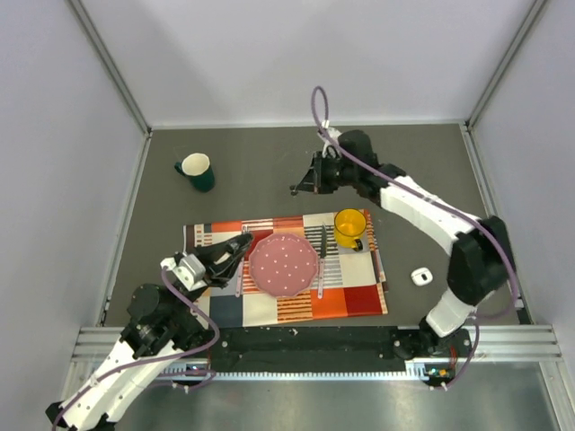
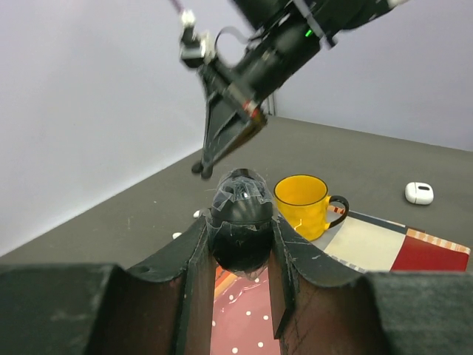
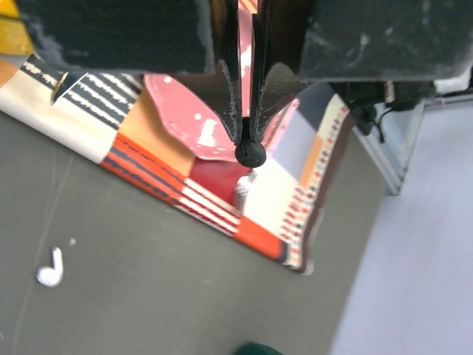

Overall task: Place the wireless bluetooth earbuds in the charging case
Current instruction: Pick up the earbud from the center of the board, then open the charging case.

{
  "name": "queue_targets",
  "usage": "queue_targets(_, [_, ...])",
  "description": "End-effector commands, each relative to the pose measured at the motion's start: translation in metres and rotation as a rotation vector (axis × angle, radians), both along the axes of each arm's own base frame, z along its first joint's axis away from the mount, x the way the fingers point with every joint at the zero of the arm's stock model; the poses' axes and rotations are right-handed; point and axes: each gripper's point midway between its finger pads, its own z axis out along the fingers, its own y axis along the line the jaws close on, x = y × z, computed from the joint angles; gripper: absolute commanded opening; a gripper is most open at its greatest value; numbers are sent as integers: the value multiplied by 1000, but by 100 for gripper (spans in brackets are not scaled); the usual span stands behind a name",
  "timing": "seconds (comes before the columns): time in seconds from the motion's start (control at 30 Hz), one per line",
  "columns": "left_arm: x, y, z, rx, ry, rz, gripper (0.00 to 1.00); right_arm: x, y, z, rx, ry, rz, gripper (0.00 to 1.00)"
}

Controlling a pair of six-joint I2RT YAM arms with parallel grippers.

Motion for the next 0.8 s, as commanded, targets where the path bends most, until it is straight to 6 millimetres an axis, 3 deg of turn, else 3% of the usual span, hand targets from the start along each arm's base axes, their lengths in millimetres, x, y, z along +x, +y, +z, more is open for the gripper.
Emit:
queue_targets(0.0, [-31,18,49,-153,-173,-42,0,-43,-2,66,118,-159,117,0])
queue_targets(0.17, [-27,5,41,-137,-133,-85,0,-97,-7,110,198,-244,232,0])
queue_targets(0.3, [-24,-6,38,-126,-109,-118,0,-126,-13,129,263,-292,262,0])
queue_targets(0.5, [-16,-31,33,-98,-79,-197,0,-185,-12,181,507,-415,412,0])
queue_targets(0.63, [-16,-43,36,-102,-74,-249,0,-222,2,195,566,-414,539,0])
queue_targets(0.77, [-20,-49,38,-114,-80,-291,0,-245,14,199,643,-398,625,0])
